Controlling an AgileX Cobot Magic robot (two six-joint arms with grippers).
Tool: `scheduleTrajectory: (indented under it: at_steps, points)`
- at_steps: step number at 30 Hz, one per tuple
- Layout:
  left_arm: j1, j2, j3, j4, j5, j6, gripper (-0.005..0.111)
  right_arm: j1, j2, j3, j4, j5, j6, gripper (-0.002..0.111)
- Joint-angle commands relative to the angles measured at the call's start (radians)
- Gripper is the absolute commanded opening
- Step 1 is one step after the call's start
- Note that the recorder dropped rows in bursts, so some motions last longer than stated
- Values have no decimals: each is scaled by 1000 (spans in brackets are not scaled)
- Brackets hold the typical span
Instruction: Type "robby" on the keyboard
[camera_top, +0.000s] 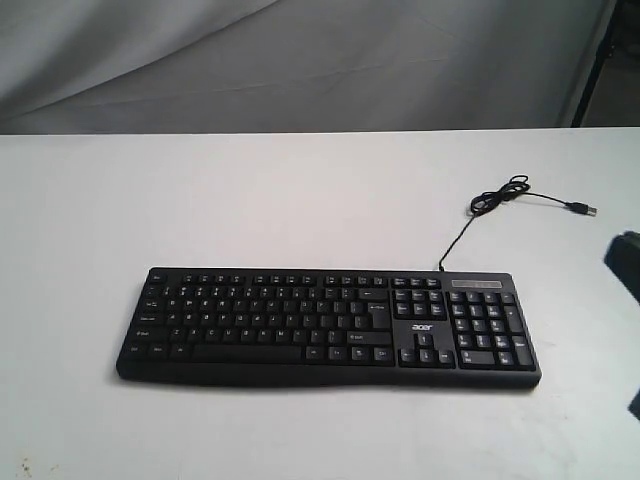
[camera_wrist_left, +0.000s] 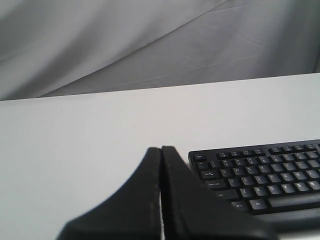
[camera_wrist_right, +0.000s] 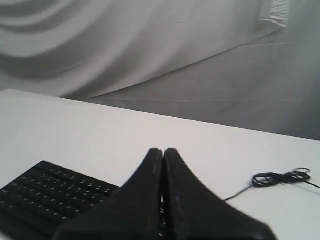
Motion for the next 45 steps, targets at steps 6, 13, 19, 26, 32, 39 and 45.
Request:
scheduleTrajectory:
  at_steps: [6, 13, 19, 26, 32, 39, 45]
  points:
    - [-6, -3, 4, 5, -7, -3, 0, -325, -270, 41, 9, 303, 6, 0]
    - [-6, -3, 4, 5, -7, -3, 0, -328, -313, 167, 2, 233, 11, 0]
    - [-6, -3, 4, 5, -7, -3, 0, -328, -405, 167, -87, 237, 14, 0]
    - [-6, -3, 4, 5, -7, -3, 0, -328, -448, 167, -179, 290, 29, 0]
    - [-6, -3, 4, 5, -7, -3, 0, -333, -448, 167, -408, 373, 274, 0]
    - [-6, -3, 4, 5, -7, -3, 0, -398, -448, 167, -445, 478, 349, 0]
    - [-6, -3, 4, 5, -7, -3, 0, -396, -448, 167, -431, 474, 349, 0]
